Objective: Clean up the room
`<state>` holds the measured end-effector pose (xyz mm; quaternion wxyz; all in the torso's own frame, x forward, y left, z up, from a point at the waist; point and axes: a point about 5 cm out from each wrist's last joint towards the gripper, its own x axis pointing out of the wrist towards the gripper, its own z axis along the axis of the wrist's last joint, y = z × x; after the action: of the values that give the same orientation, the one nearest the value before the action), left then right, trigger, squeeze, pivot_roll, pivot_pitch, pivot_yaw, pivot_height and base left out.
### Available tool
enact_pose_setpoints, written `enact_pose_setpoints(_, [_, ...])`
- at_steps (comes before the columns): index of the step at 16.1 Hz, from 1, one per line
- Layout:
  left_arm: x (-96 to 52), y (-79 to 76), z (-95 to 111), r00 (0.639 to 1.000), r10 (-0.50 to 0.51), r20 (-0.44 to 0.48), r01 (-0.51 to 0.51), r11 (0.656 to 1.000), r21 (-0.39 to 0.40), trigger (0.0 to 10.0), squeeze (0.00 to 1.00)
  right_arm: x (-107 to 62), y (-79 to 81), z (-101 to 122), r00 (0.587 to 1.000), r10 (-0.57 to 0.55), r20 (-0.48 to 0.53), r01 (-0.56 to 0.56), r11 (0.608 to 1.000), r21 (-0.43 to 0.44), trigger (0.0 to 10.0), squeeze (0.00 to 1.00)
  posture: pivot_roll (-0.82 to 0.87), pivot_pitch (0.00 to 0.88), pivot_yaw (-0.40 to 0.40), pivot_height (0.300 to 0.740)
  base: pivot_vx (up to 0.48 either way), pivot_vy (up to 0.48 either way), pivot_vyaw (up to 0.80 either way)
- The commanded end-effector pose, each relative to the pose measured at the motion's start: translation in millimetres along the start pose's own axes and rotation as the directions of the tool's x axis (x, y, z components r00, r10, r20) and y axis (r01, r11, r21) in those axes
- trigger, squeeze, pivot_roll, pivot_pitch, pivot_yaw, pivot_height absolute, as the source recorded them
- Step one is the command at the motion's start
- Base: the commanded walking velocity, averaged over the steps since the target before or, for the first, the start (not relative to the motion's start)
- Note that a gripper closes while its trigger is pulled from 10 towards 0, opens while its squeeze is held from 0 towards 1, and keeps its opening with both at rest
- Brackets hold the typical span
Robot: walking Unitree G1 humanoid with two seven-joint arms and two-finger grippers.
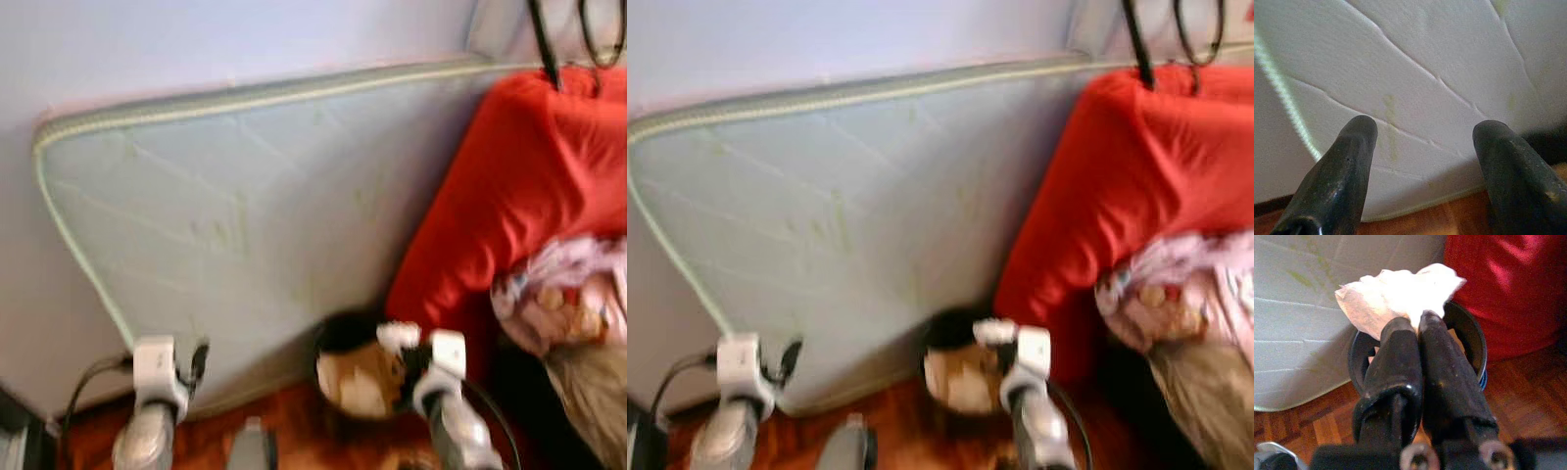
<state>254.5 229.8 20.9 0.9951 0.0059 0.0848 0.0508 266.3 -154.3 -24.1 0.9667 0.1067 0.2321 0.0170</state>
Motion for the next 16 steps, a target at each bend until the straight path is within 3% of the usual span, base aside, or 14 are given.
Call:
enact_pose_setpoints(1, [-6.6,1.5,-9.6,0.999,0.009,-0.046,-0.009,1.0,-0.002,10.0,0.0,4.1,3.6,6.7,1.0,0.015,0.004,-0.015,1.0,-0.016,10.0,0.0,0.15,0.0,-0.021,0.627,0.0,0.0,0.0])
enact_pose_setpoints(16, [-14.5,2.7,-4.5,0.999,0.015,-0.042,-0.015,1.0,-0.001,10.0,0.0,8.8,10.6,8.7,0.998,0.046,-0.048,-0.048,0.998,-0.044,10.0,0.0,0.18,0.03,-0.027,0.627,0.3,0.0,0.0])
